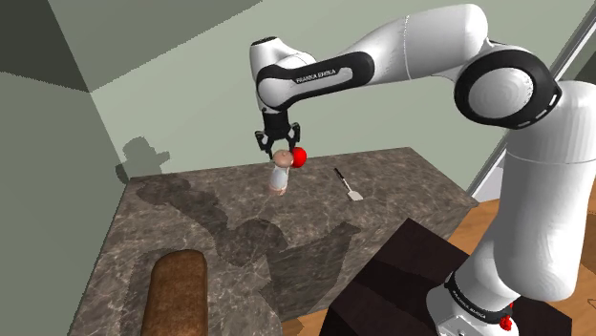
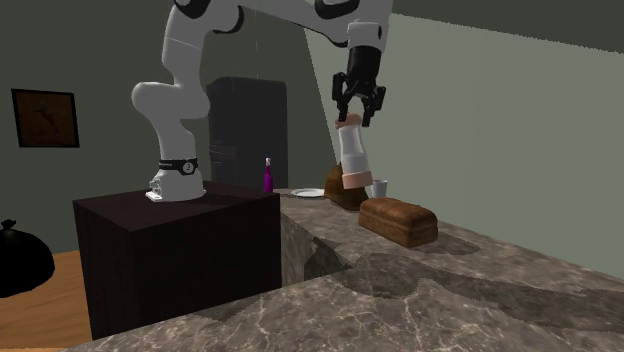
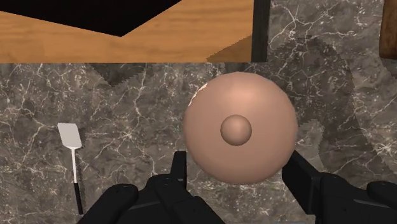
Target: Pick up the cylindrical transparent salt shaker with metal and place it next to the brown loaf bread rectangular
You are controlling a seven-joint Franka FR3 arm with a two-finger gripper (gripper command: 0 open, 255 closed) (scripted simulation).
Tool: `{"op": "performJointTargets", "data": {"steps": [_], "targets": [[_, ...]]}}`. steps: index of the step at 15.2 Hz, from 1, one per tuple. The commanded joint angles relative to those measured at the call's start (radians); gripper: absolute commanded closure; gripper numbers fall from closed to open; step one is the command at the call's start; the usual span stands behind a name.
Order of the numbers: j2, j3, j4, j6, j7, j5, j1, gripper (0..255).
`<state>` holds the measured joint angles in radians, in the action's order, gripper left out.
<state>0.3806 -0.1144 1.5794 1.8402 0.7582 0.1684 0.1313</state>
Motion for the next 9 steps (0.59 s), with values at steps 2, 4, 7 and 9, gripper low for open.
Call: {"op": "performJointTargets", "data": {"steps": [2, 4, 7, 9], "targets": [[0.014, -0.019, -0.025, -0.019, 0.058, 0.001, 0.041, 255], [0.025, -0.032, -0.042, -0.03, 0.098, 0.002, 0.07, 255], [0.049, -0.051, -0.079, -0.05, 0.157, 0.004, 0.116, 255], [0.07, -0.062, -0.111, -0.066, 0.197, 0.006, 0.146, 255]]}}
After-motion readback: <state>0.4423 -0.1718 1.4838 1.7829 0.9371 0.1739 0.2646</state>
